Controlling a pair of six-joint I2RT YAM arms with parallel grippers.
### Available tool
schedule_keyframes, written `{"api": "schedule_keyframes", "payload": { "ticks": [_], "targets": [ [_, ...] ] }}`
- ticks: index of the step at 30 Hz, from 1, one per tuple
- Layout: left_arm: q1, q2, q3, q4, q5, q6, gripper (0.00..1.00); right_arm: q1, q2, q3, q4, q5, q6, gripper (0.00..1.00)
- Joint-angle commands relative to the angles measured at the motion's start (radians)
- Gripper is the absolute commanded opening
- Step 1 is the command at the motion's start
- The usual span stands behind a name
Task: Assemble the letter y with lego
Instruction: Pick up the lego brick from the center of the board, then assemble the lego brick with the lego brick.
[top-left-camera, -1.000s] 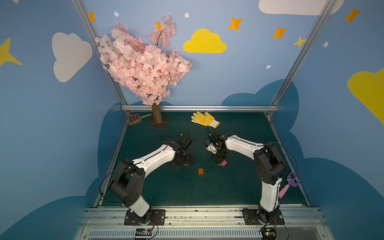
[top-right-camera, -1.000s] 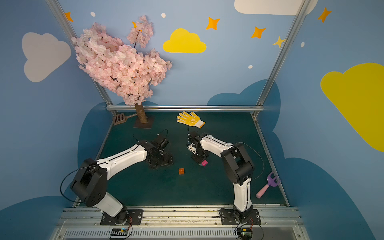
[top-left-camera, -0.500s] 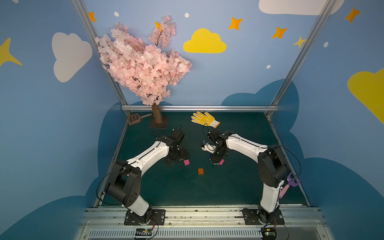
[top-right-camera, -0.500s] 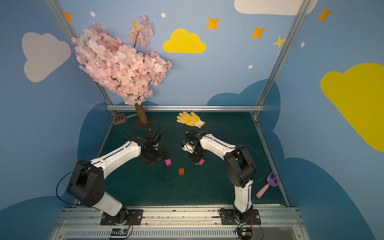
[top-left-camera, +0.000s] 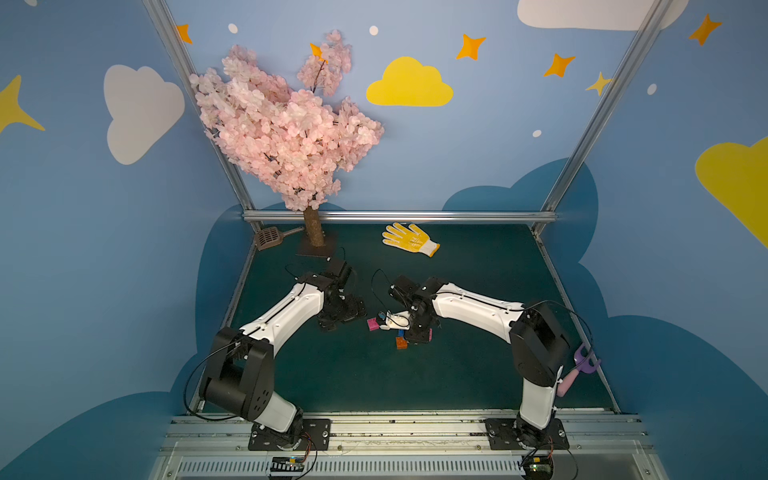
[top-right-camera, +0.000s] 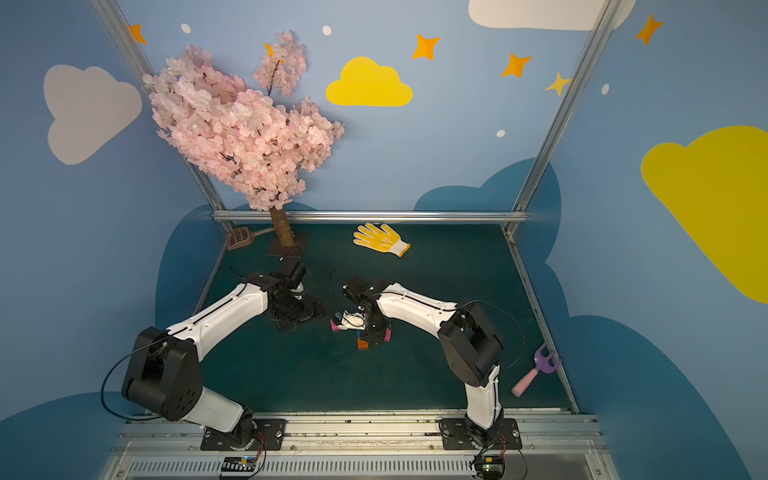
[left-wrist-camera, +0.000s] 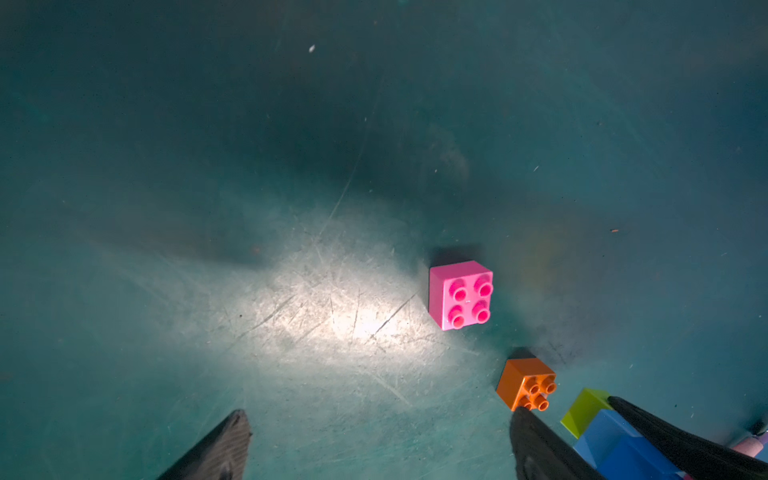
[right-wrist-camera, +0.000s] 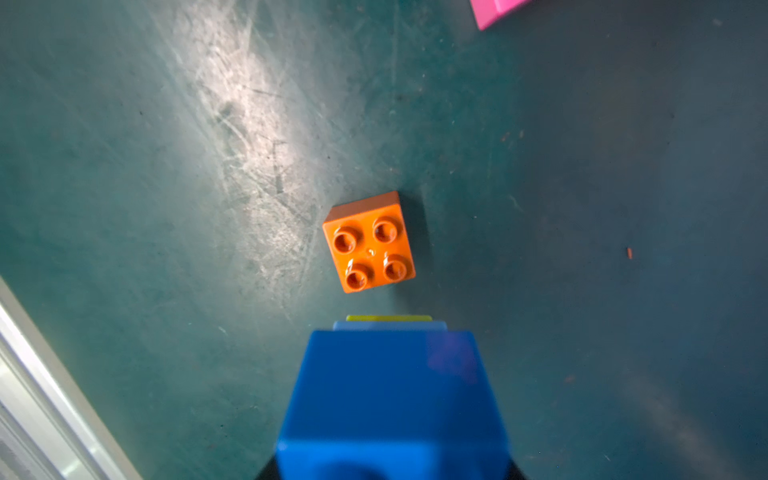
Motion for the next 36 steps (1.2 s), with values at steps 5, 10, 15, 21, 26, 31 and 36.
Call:
{"api": "schedule_keyframes", "payload": {
  "ticks": [5, 10, 15, 21, 26, 31, 36],
  "targets": [
    [0.014, -0.037, -0.021, -0.008, 0.025, 0.018, 0.97, 0.032, -0.02, 0.005, 0.007, 0.042, -0.042, 0.0],
    [0.03, -0.054, -0.037, -0.004, 0.016, 0.004, 0.97, 0.05, -0.003, 0.011, 0.007, 0.047, -0.047, 0.0],
    [0.089, -0.111, -0.086, 0.025, 0.044, -0.025, 0.96, 0.056, 0.007, 0.013, 0.017, 0.049, -0.046, 0.0],
    [0.148, -0.141, -0.113, 0.023, 0.062, -0.027, 0.96, 0.055, 0.029, 0.023, 0.023, 0.046, -0.05, 0.0],
    [0.169, -0.142, -0.122, 0.025, 0.078, -0.019, 0.95, 0.052, 0.046, 0.037, 0.016, 0.038, -0.052, 0.0],
    [0.172, -0.138, -0.127, 0.032, 0.091, -0.02, 0.95, 0.052, 0.063, 0.045, 0.013, 0.039, -0.056, 0.0],
    [0.172, -0.138, -0.142, 0.045, 0.1, -0.024, 0.95, 0.052, 0.07, 0.044, 0.015, 0.039, -0.061, 0.0]
  ]
}}
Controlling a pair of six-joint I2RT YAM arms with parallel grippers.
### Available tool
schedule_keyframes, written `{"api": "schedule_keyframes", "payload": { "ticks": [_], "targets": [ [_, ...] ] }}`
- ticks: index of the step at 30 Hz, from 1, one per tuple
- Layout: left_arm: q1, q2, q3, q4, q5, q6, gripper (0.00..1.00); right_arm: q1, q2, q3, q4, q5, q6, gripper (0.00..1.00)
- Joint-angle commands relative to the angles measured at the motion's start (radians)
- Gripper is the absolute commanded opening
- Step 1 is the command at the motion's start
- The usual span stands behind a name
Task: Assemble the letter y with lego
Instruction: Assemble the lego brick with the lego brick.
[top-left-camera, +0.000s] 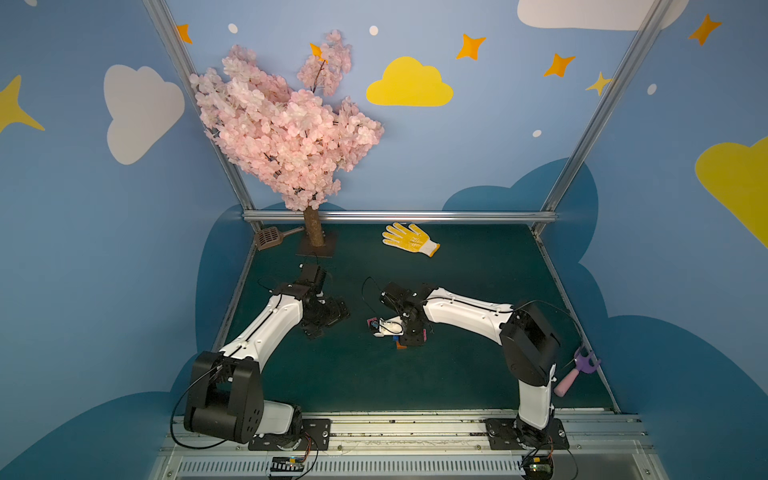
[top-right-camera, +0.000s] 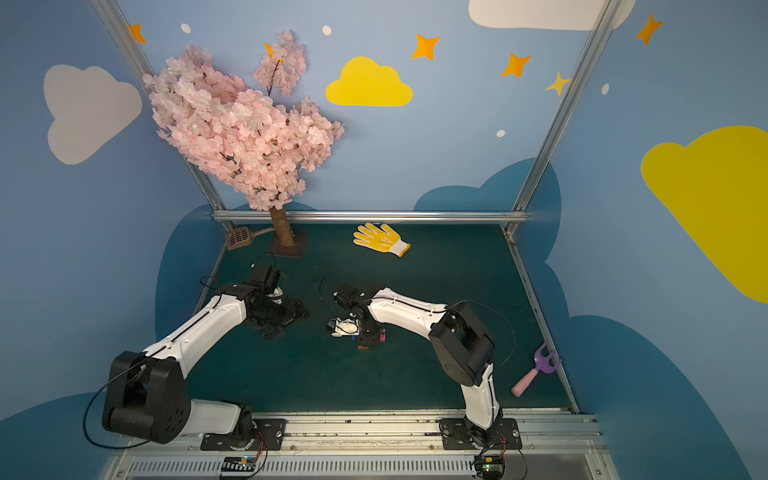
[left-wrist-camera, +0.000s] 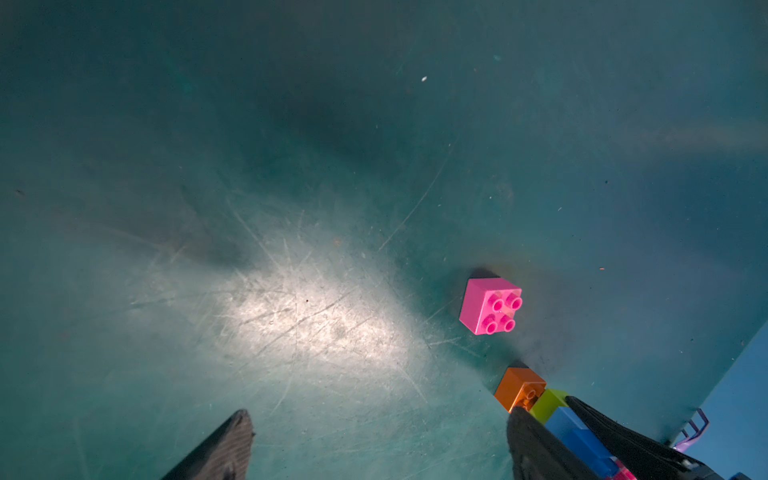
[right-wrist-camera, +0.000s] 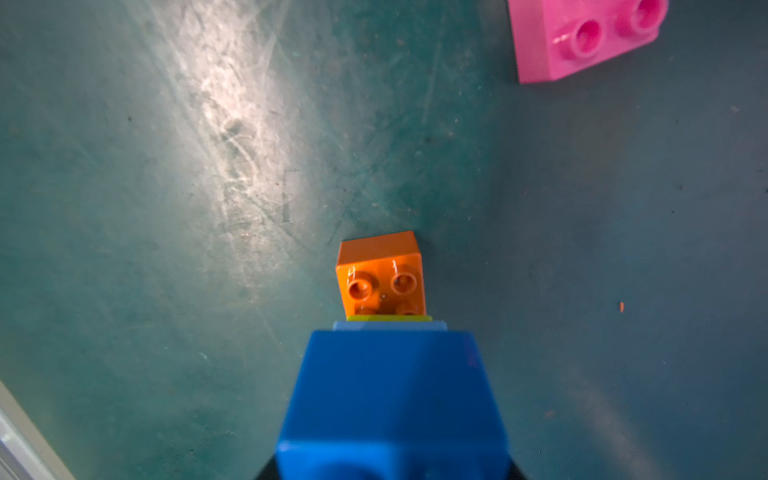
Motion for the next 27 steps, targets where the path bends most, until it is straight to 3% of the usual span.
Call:
{"api": "schedule_keyframes", "payload": {
  "ticks": [1, 17, 27],
  "targets": [
    [0.004, -0.005, -0.013, 0.005, 0.019, 0.001, 0.95, 0.0, 0.025, 0.022, -0.009, -0.009, -0.009, 0.0],
    [0.005, 0.008, -0.02, 0.021, 0.034, -0.005, 0.94, 0.026, 0.071, 0.057, -0.038, -0.001, -0.009, 0.0],
    [0.005, 0.014, -0.024, 0.035, 0.042, -0.008, 0.94, 0.027, 0.085, 0.143, -0.101, -0.08, 0.187, 0.0]
  ]
}}
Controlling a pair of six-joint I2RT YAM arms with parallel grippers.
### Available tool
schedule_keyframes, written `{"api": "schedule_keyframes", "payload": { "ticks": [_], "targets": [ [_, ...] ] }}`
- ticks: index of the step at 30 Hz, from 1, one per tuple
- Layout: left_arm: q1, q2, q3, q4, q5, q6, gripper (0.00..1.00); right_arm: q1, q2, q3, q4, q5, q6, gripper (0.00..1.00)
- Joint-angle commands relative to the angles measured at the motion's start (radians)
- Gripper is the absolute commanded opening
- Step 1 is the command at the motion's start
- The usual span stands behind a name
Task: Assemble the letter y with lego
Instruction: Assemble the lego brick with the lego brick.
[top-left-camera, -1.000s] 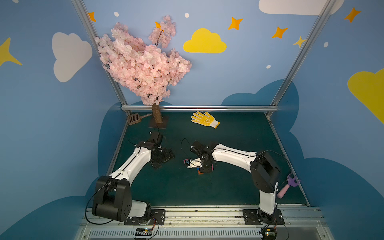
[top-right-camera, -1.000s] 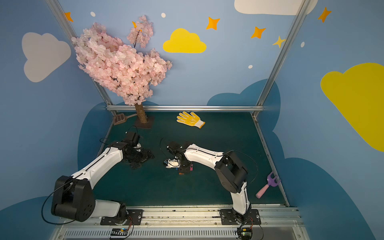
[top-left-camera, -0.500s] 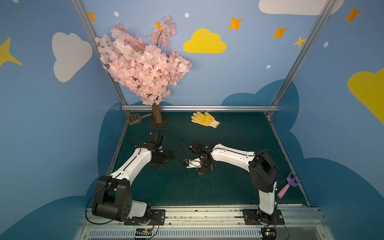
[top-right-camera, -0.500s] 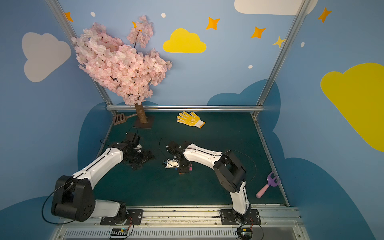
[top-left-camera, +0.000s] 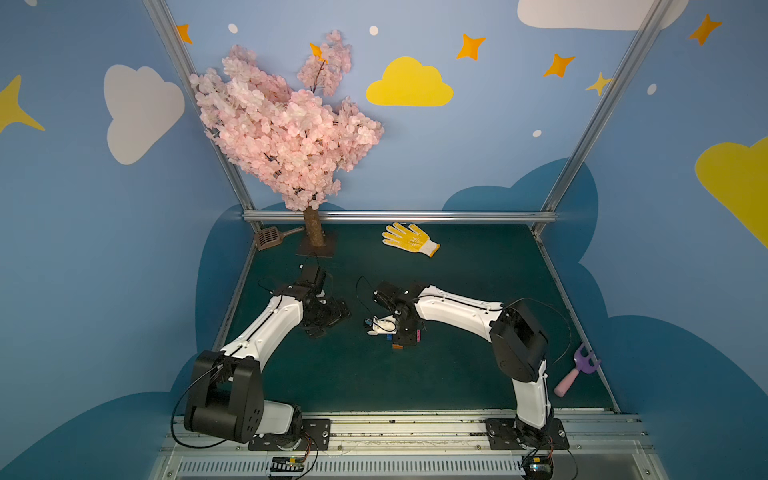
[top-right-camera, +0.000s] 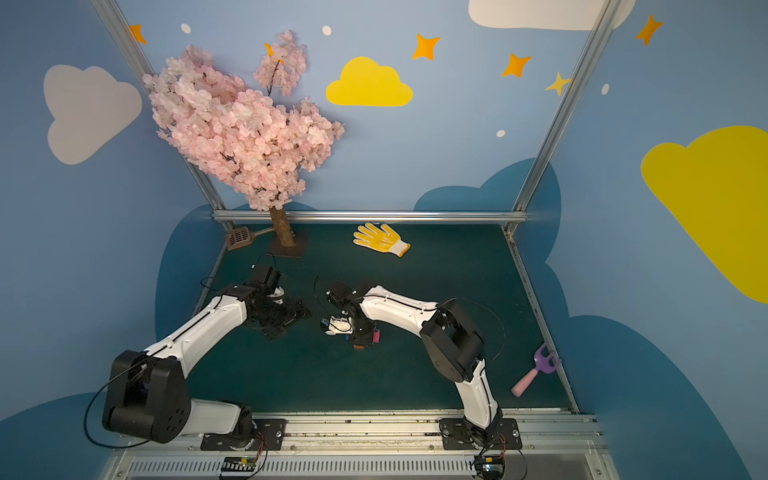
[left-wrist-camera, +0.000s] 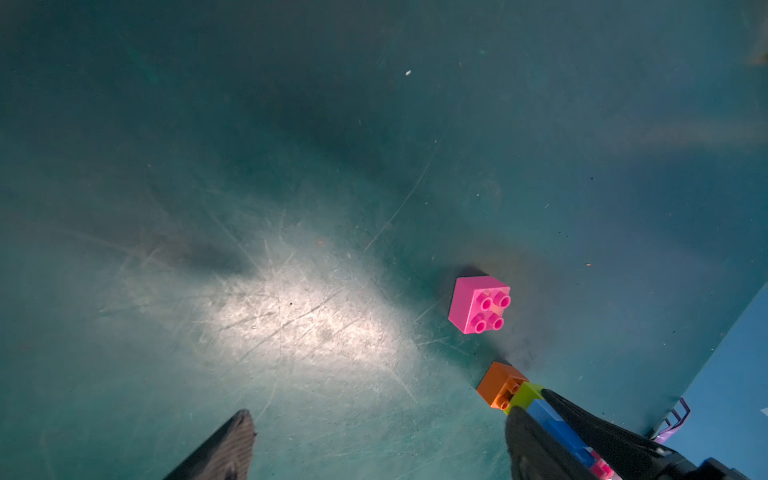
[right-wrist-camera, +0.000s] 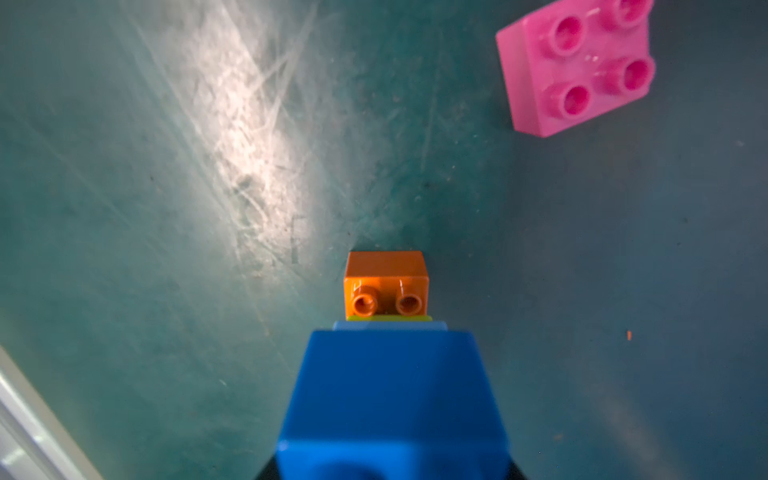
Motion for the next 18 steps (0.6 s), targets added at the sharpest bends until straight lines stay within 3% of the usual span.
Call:
{"api": "schedule_keyframes", "payload": {
  "ticks": [1, 5, 18],
  "targets": [
    [0.005, 0.009, -0.013, 0.002, 0.014, -0.003, 0.94, 0.005, 0.016, 0.041, -0.05, -0.045, 0.1, 0.0],
    [0.005, 0.009, -0.013, 0.004, 0.013, -0.001, 0.94, 0.005, 0.019, 0.059, -0.063, -0.05, 0.124, 0.0],
    [0.005, 0.003, -0.027, 0.015, 0.041, -0.008, 0.93, 0.017, -0.045, -0.033, 0.005, 0.078, 0.012, 0.0]
  ]
}}
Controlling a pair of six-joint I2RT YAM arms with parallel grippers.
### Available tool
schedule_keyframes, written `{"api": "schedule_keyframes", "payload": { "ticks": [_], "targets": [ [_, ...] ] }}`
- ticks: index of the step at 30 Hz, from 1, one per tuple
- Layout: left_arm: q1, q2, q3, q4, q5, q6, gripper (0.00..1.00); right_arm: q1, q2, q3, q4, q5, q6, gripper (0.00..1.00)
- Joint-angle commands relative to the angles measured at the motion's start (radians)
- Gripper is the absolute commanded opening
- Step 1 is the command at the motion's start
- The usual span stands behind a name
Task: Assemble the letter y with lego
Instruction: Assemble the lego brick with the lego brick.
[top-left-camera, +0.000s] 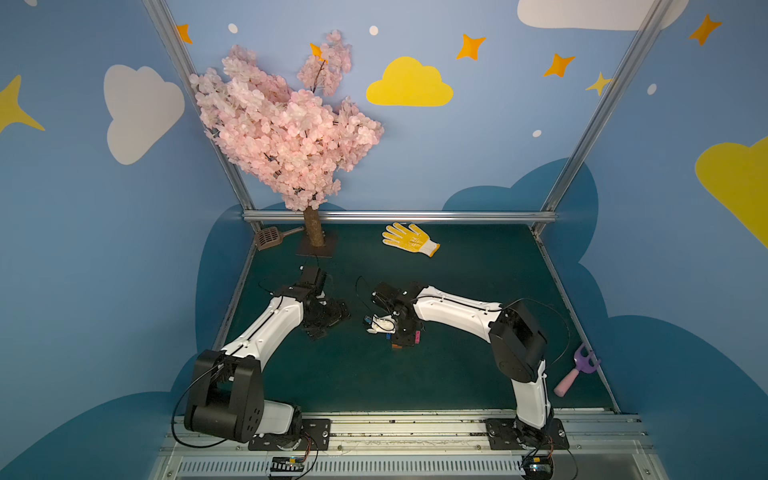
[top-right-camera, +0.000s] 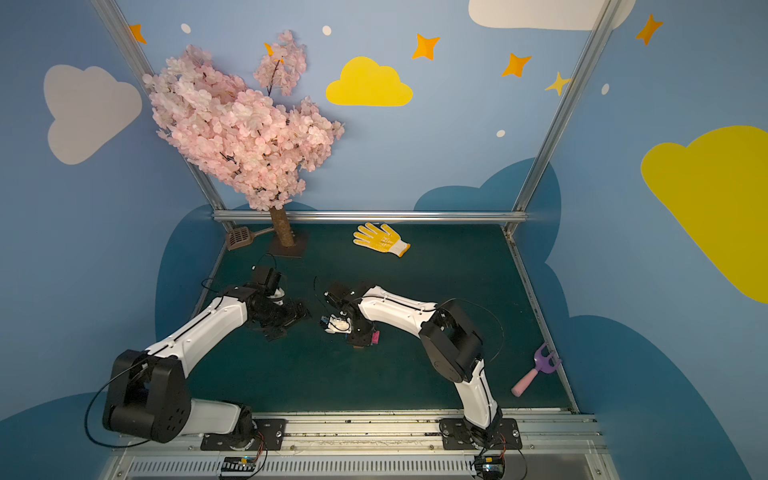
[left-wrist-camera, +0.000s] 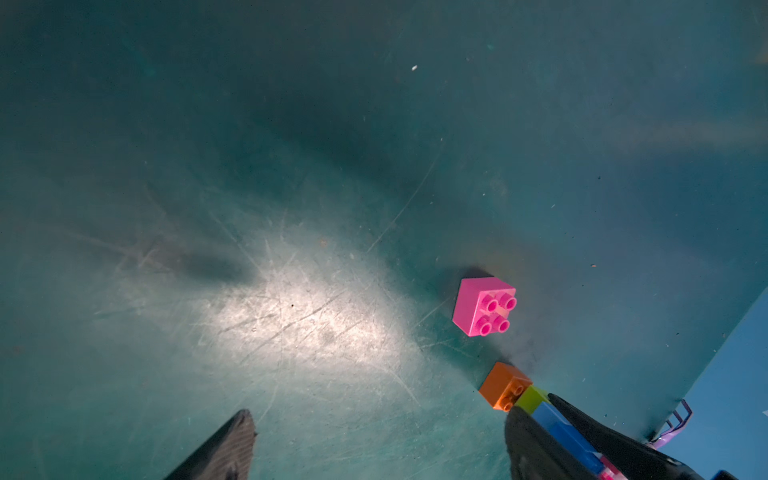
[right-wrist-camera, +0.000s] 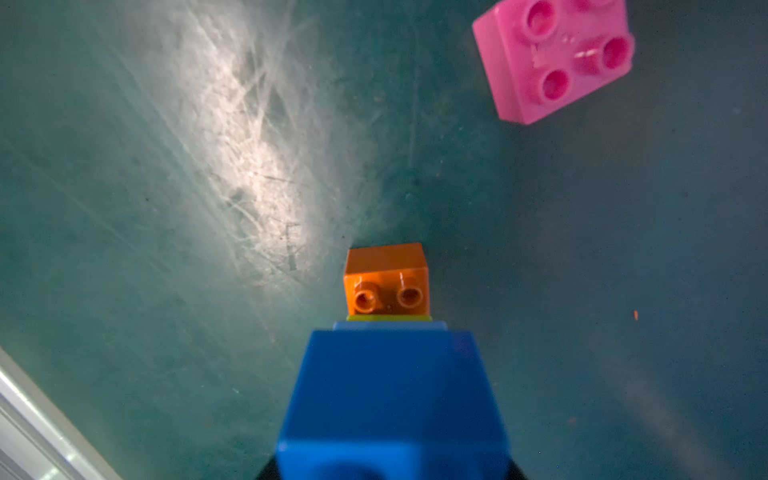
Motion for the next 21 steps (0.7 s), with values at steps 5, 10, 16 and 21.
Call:
{"api": "schedule_keyframes", "payload": {
  "ticks": [5, 10, 16, 21],
  "targets": [
    [0.005, 0.003, -0.012, 0.006, 0.047, -0.004, 0.93, 0.005, -0.024, -0.035, 0.011, 0.053, -0.05, 0.0],
    [0.005, 0.001, -0.016, 0.007, 0.047, -0.005, 0.93, 0.005, -0.018, -0.039, 0.028, 0.035, -0.06, 0.0],
    [0.005, 0.003, -0.017, 0.009, 0.049, -0.006, 0.93, 0.005, 0.006, -0.03, 0.025, 0.012, -0.075, 0.0],
    [0.005, -0.001, -0.019, 0.009, 0.05, -0.007, 0.93, 0.005, 0.024, -0.041, 0.037, -0.021, -0.05, 0.0]
  ]
}}
